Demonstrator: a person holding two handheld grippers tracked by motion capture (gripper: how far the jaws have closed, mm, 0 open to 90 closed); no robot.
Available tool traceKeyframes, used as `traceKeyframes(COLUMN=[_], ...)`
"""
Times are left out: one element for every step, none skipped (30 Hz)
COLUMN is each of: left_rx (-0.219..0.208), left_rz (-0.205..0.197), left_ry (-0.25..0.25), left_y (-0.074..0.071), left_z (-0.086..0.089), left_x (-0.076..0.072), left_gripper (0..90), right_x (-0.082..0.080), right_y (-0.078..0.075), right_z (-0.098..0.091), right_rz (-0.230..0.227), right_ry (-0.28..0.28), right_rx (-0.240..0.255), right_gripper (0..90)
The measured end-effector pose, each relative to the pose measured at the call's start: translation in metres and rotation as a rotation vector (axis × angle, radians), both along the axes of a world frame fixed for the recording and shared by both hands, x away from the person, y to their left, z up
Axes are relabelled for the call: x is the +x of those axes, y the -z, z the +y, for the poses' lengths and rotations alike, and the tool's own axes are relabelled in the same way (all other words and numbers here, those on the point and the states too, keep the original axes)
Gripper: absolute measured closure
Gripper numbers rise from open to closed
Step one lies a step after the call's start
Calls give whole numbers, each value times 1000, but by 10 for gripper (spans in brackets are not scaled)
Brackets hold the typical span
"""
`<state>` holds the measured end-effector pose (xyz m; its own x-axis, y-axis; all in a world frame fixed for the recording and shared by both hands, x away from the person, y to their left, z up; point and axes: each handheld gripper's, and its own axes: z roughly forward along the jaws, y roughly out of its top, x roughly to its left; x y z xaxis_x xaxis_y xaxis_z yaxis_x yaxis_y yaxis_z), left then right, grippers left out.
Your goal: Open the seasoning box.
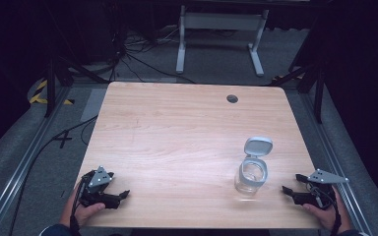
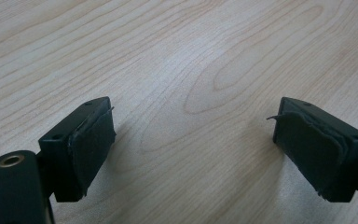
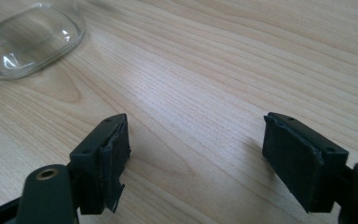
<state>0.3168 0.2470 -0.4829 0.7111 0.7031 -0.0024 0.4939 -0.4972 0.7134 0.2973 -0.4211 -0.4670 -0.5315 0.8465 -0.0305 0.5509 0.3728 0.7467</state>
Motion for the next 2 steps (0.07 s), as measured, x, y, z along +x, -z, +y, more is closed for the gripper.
traceKeyframes(left_rx=[7, 10], left_rz=[-1, -3], left_ry=[0, 0], left_y=[0, 0], left_z=[0, 0], left_x=[0, 1], left_gripper=[123, 121], right_x=[0, 0], right_y=[0, 0], right_z=[0, 0], right_rz=[0, 1], right_ry=[0, 2], right_rx=[0, 1], right_gripper=[229, 229])
